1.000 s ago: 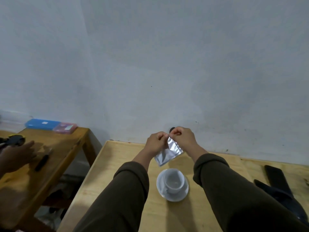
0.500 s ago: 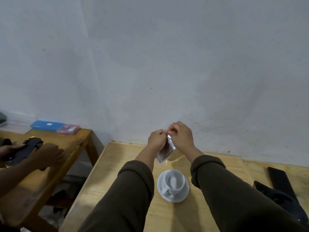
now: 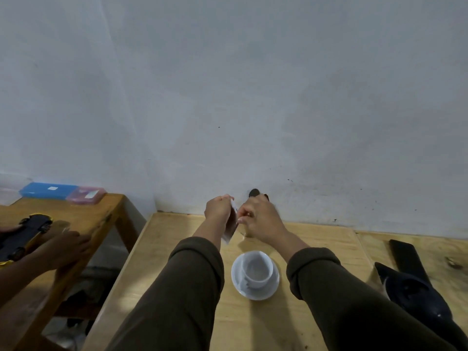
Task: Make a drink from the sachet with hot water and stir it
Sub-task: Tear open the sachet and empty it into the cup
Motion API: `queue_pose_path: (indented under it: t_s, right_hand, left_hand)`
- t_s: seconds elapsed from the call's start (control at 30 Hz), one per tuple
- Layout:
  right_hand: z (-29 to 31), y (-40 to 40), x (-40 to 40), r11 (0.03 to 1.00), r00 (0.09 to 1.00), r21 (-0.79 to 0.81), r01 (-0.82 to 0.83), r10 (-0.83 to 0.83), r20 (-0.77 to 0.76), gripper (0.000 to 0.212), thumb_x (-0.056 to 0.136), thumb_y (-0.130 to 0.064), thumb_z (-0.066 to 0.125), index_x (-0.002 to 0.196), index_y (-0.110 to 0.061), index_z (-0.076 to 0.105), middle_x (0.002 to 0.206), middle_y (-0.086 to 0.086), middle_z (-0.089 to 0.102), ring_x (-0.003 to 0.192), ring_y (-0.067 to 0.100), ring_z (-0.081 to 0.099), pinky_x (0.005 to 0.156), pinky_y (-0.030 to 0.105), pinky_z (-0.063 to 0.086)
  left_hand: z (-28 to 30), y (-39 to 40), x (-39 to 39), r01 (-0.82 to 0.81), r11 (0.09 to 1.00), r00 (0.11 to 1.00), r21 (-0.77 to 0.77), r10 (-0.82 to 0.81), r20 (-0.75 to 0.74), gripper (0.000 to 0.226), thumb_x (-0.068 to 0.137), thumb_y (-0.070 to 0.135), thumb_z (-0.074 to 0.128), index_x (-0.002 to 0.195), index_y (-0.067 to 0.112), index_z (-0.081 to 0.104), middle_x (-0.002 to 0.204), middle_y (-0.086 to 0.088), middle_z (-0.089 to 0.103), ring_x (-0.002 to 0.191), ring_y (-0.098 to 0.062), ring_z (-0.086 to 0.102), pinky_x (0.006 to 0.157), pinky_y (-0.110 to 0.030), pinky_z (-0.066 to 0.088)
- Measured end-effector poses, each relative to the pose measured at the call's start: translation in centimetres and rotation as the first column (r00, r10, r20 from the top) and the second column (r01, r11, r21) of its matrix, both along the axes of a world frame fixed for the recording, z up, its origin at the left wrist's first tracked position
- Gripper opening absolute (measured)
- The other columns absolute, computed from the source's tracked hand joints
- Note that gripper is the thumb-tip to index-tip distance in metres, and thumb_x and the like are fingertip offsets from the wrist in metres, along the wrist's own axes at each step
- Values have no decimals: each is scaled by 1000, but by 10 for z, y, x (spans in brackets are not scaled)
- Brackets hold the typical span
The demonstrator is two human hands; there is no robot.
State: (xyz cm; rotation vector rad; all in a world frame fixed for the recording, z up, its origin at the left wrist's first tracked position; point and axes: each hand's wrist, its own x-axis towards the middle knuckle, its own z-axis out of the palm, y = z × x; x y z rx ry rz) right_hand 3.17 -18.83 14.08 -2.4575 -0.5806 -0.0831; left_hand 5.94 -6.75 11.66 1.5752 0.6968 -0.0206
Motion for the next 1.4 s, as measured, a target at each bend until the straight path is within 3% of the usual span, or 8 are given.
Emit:
queue_pose_path:
  t_s: [0.27, 0.37, 0.47, 0.57, 0.83, 1.07, 1.27, 1.4]
  right_hand:
    - [0, -11, -16, 993, 992, -38, -109, 106, -67, 6, 78, -8, 67, 74, -11, 69, 93, 11, 64, 86, 14, 46, 81, 30, 41]
    - [2, -17, -21, 993, 984, -3, -118, 117, -136, 6, 81, -4, 64, 76, -8, 65, 89, 7, 60, 82, 18, 53, 80, 34, 46]
    - [-1, -22, -24, 990, 973, -20, -141, 135, -186, 5, 84, -5, 61, 84, -1, 64, 86, 8, 61, 82, 24, 56, 77, 34, 46]
    - [-2, -25, -27, 994, 955, 33, -106, 111, -274, 8, 89, -3, 52, 85, -1, 59, 81, 4, 61, 72, 13, 57, 71, 26, 46]
    - [-35, -41, -32, 997, 930, 79, 18, 12, -368, 11, 92, -3, 47, 83, -10, 50, 85, 9, 66, 77, 14, 65, 70, 20, 48]
    - [-65, -50, -49, 995, 951, -98, -34, 3, -308, 29, 77, -14, 63, 103, -19, 52, 87, 0, 53, 77, 16, 50, 67, 28, 43]
    - [-112, -63, -68, 972, 986, -229, -47, 8, -169, 44, 80, -14, 60, 124, -14, 51, 125, 6, 57, 111, 25, 53, 87, 33, 45]
    - [-123, -64, -67, 964, 995, -264, -23, -2, -96, 42, 77, -17, 66, 118, -15, 56, 106, 7, 68, 92, 26, 65, 72, 33, 53]
  left_hand:
    - [-21, -1, 0, 81, 991, 995, 111, -74, -60, 32, 90, 11, 48, 113, 13, 70, 127, -11, 65, 103, -27, 59, 74, -23, 41]
    - [-25, -1, -6, 75, 982, 993, 173, -57, -105, 33, 93, 14, 45, 115, 16, 69, 129, -10, 63, 117, -28, 57, 89, -25, 42]
    - [-34, 3, -8, 77, 982, 993, 175, -60, -100, 35, 95, 19, 42, 116, 8, 68, 128, -15, 64, 109, -29, 59, 93, -31, 45]
    - [-43, 3, -14, 164, 940, 979, 299, -117, -167, 40, 96, 23, 36, 116, 9, 69, 127, -12, 64, 117, -32, 56, 97, -32, 43]
    - [-81, -5, -33, 388, 833, 920, 395, -321, -225, 35, 99, 21, 37, 114, 6, 65, 119, -16, 66, 109, -32, 60, 88, -32, 46]
    - [-82, -13, -42, 579, 695, 813, 425, -452, -368, 33, 97, 16, 44, 122, 6, 63, 128, -11, 64, 121, -28, 58, 100, -32, 45]
    - [-86, -32, -39, 699, 536, 714, 474, -491, -499, 35, 96, 20, 41, 118, 5, 65, 124, -11, 66, 115, -27, 61, 87, -31, 48]
    - [-85, -43, -34, 710, 534, 700, 458, -465, -543, 34, 94, 14, 44, 118, -1, 63, 123, -15, 65, 115, -29, 62, 85, -28, 48]
